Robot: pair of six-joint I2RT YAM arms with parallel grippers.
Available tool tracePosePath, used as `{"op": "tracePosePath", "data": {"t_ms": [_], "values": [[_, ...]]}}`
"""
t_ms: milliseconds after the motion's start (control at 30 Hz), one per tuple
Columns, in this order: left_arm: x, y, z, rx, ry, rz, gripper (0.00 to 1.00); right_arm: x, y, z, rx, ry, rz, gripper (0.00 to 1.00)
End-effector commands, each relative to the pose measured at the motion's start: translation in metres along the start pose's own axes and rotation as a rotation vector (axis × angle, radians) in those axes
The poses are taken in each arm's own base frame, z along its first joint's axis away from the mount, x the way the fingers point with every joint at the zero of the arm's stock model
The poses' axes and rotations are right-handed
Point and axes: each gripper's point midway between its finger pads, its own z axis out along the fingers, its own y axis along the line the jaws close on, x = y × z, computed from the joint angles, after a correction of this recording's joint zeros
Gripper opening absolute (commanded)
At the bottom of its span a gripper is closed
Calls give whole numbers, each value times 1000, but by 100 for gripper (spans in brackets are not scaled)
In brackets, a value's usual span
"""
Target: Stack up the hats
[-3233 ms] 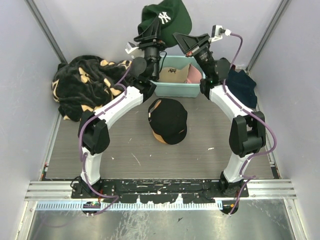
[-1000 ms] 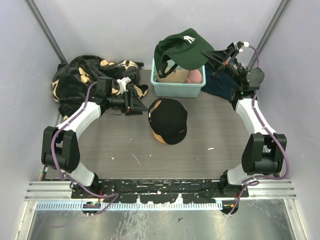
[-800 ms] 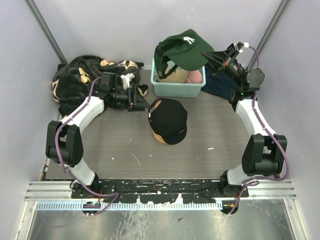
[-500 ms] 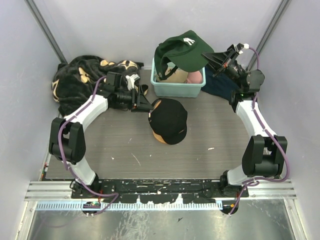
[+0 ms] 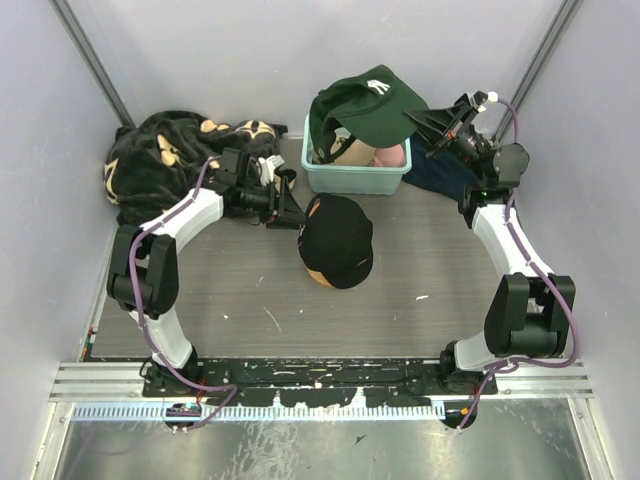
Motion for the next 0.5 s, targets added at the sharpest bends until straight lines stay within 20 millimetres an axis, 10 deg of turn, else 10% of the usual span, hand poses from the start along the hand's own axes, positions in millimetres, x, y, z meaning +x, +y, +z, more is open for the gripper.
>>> {"op": "tracePosePath", "data": {"t_ms": [0, 233, 467], "values": [[-14, -10, 5, 21, -13, 22, 59, 23, 34, -6, -77, 31, -54, 1], [-9, -6, 8, 28, -11, -5, 5, 25, 28, -9, -61, 38, -46, 1], [9, 11, 11, 13, -36, -89, 2, 32, 12, -11, 1, 67, -26, 1]]}}
